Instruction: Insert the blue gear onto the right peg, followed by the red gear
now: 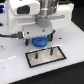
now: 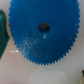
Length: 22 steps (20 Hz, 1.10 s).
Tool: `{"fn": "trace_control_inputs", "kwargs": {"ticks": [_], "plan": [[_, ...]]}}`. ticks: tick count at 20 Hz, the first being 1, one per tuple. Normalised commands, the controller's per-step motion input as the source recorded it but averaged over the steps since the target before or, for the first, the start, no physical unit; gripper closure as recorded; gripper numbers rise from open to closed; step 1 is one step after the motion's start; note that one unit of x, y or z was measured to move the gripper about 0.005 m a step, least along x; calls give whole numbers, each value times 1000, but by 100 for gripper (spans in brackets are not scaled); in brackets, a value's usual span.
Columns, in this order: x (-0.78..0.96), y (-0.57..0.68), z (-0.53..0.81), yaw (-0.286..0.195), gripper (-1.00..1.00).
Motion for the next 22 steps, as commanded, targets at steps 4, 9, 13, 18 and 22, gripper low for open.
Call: {"fn": "trace_control_inputs", "kwargs": {"ticks": [4, 9, 13, 18, 22], "plan": [[-184, 9, -88, 0, 100], [-144, 1, 20, 0, 100], [45, 34, 302, 0, 100], [265, 77, 399, 0, 100], [417, 81, 325, 0, 100]]}}
